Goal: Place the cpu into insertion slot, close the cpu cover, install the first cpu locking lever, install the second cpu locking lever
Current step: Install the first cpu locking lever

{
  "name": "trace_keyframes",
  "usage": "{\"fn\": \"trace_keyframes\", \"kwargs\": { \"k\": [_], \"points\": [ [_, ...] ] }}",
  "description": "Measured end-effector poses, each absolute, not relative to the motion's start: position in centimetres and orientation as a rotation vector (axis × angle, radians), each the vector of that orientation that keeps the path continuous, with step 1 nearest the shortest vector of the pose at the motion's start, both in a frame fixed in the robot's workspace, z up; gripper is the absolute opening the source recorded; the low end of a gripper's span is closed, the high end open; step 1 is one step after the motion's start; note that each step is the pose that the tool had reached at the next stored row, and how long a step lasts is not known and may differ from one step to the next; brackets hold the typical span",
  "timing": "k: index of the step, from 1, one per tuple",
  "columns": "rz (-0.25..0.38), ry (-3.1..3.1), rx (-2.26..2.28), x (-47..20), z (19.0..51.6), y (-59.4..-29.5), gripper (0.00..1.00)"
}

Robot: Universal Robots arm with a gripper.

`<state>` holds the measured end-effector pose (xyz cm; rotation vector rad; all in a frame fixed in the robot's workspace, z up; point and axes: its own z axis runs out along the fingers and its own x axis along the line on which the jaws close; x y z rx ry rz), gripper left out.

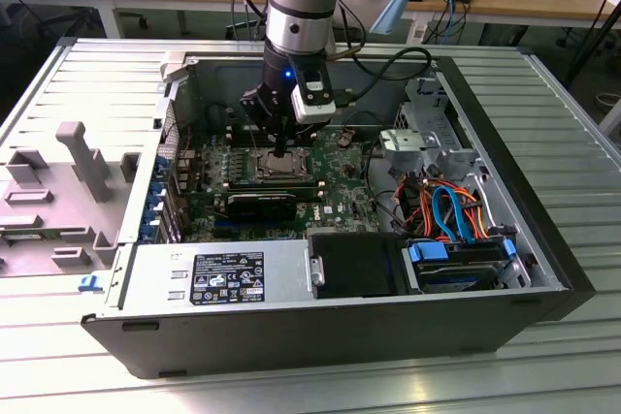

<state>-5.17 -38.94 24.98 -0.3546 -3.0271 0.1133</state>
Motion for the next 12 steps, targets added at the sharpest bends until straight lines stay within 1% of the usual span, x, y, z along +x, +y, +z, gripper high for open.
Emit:
{"fn": "trace_keyframes", "kwargs": {
  "k": [12],
  "points": [
    [0.114,-3.03,-0.331,-5.17,24.98,-38.95,0.11]
  ]
}}
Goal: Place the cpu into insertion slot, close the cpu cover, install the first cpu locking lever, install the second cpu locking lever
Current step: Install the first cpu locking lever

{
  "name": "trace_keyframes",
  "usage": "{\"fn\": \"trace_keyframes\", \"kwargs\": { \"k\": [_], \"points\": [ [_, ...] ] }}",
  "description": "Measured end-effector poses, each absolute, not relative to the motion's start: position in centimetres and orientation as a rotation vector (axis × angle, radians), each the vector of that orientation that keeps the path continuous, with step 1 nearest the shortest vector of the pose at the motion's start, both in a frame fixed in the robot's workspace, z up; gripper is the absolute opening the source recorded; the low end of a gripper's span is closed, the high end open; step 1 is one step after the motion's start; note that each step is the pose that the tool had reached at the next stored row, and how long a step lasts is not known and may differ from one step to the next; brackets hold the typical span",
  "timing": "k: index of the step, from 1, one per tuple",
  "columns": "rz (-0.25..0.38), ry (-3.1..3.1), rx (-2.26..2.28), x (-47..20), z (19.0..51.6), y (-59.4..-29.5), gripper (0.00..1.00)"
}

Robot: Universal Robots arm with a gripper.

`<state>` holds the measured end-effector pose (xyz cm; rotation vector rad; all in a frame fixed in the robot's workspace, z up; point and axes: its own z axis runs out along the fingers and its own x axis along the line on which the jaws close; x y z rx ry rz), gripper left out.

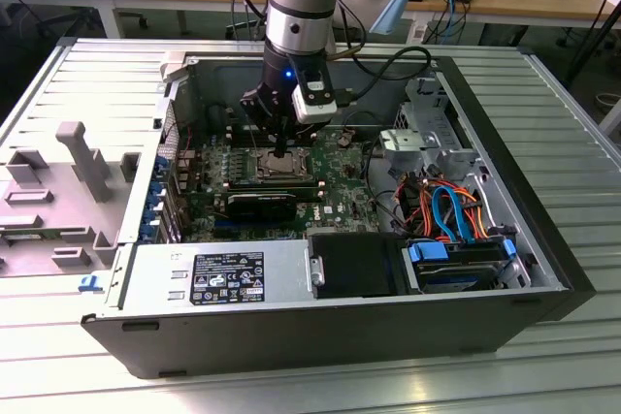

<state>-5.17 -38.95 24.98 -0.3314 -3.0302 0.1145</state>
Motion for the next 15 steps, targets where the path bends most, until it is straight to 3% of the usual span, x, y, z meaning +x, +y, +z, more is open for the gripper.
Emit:
{"fn": "trace_keyframes", "kwargs": {
  "k": [15],
  "points": [
    [0.117,-3.038,-0.267,-5.17,24.98,-38.95,0.11]
  ]
}}
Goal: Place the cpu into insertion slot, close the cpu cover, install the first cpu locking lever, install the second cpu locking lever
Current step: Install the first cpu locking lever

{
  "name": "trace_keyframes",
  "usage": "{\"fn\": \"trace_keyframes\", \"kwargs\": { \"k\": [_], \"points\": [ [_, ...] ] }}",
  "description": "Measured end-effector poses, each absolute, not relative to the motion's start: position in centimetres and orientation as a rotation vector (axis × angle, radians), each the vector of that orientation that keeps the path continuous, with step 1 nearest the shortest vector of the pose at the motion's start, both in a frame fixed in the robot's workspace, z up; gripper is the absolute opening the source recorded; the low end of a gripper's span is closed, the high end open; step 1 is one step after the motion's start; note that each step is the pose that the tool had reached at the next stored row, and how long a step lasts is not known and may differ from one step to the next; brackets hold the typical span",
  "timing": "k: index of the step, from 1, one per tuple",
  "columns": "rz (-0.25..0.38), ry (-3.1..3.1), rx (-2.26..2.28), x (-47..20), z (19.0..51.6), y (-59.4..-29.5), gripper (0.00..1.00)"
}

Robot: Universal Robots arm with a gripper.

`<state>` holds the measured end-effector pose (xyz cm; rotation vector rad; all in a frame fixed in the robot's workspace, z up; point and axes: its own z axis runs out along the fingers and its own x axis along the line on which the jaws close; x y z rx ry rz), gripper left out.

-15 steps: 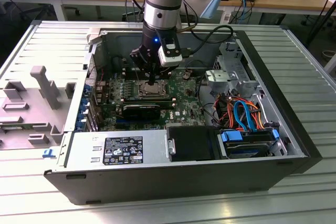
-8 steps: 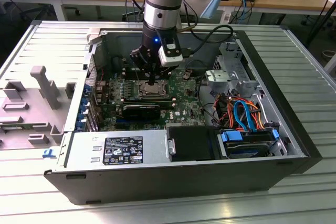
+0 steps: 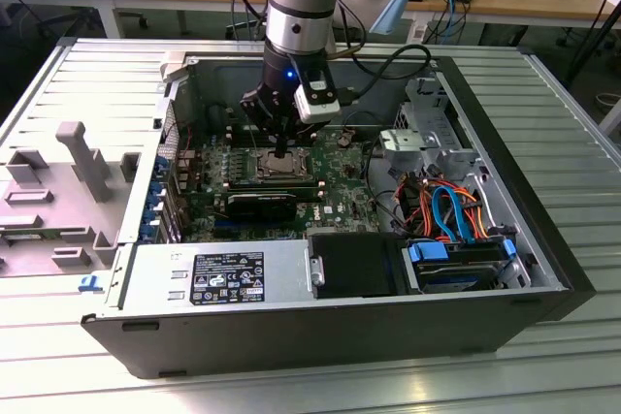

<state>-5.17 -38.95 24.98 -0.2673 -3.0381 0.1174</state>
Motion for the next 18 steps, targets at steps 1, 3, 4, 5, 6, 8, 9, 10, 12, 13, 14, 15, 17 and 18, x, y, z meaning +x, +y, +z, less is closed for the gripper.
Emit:
{"fn": "trace_keyframes", "kwargs": {
  "k": [1,3,4,5,6,8,9,10,12,13,14,15,17,18],
  "points": [
    [0.118,-3.038,-0.264,-5.17,24.98,-38.94,0.11],
    [0.118,-3.04,-0.251,-5.16,24.98,-38.95,0.11],
    [0.118,-3.04,-0.246,-5.17,24.98,-38.95,0.11],
    [0.119,-3.041,-0.239,-5.17,24.98,-38.95,0.11],
    [0.119,-3.042,-0.235,-5.16,24.98,-38.94,0.11],
    [0.119,-3.042,-0.228,-5.17,24.98,-38.94,0.11],
    [0.119,-3.042,-0.225,-5.16,24.98,-38.95,0.11],
    [0.12,-3.043,-0.221,-5.17,24.98,-38.95,0.11],
    [0.12,-3.043,-0.215,-5.17,24.98,-38.94,0.11],
    [0.12,-3.044,-0.212,-5.17,24.98,-38.95,0.11],
    [0.12,-3.044,-0.208,-5.17,24.98,-38.95,0.11],
    [0.12,-3.045,-0.203,-5.16,24.98,-38.94,0.11],
    [0.121,-3.045,-0.198,-5.17,24.98,-38.95,0.11],
    [0.121,-3.045,-0.195,-5.17,24.98,-38.94,0.11]
  ]
}}
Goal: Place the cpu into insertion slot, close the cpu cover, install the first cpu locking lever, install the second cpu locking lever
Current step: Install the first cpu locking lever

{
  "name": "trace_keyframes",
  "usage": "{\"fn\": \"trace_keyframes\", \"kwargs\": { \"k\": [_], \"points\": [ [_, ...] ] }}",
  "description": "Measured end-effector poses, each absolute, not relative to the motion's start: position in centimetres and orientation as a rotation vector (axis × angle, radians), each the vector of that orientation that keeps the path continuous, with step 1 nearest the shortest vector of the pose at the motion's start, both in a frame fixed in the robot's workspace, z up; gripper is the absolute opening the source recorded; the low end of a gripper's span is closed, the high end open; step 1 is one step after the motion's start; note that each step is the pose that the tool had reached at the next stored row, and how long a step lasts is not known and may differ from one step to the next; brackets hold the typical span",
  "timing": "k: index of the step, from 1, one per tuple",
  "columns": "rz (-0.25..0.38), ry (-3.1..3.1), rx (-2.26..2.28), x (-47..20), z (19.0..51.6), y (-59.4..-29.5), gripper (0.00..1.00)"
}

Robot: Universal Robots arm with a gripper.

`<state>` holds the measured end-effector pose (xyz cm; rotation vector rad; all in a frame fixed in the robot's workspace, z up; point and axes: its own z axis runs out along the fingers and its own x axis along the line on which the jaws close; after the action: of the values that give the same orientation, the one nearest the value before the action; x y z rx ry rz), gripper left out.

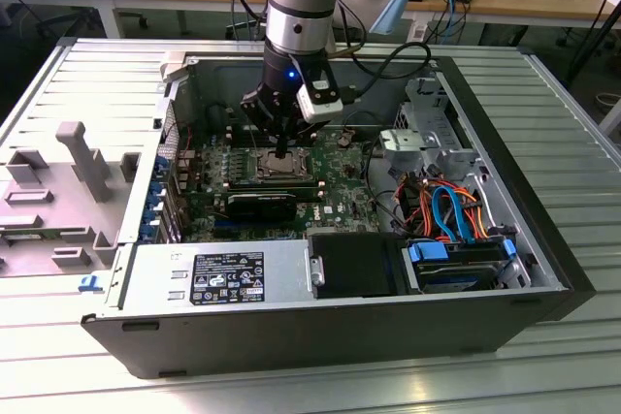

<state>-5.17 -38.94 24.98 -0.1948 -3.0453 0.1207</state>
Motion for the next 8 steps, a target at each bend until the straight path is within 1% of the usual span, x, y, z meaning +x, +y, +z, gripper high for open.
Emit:
{"fn": "trace_keyframes", "kwargs": {
  "k": [8],
  "points": [
    [0.122,-3.048,-0.166,-5.16,24.98,-38.95,0.11]
  ]
}}
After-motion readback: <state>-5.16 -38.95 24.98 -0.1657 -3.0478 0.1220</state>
